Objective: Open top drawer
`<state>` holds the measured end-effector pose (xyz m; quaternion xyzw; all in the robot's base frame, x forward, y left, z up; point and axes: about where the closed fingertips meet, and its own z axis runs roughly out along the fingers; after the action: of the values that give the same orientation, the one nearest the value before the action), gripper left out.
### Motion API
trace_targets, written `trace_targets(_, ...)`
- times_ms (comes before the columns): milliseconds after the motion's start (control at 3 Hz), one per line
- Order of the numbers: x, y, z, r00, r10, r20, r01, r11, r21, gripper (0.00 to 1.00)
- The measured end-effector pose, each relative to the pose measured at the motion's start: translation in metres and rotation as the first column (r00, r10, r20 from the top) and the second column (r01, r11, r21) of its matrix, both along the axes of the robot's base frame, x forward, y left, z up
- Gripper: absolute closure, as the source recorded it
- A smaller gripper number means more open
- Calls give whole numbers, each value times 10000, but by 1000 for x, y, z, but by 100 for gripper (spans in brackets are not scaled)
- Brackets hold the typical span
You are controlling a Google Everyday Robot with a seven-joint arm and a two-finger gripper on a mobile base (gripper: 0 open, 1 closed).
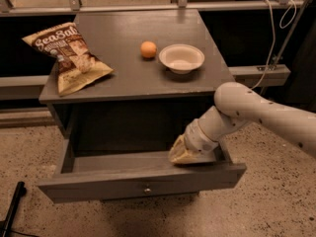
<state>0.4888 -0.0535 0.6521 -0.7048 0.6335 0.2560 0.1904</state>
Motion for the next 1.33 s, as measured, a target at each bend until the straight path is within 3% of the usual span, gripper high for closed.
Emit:
trace_targets(333, 0, 0, 0, 10000, 0, 0, 0, 10000, 0, 100)
trace_targets(667, -23, -6, 1, 9995, 24, -299, -26, 10000, -62, 100)
trace_targets(1333, -33, -16, 11, 9995, -162, -280, 162, 9999, 10, 100)
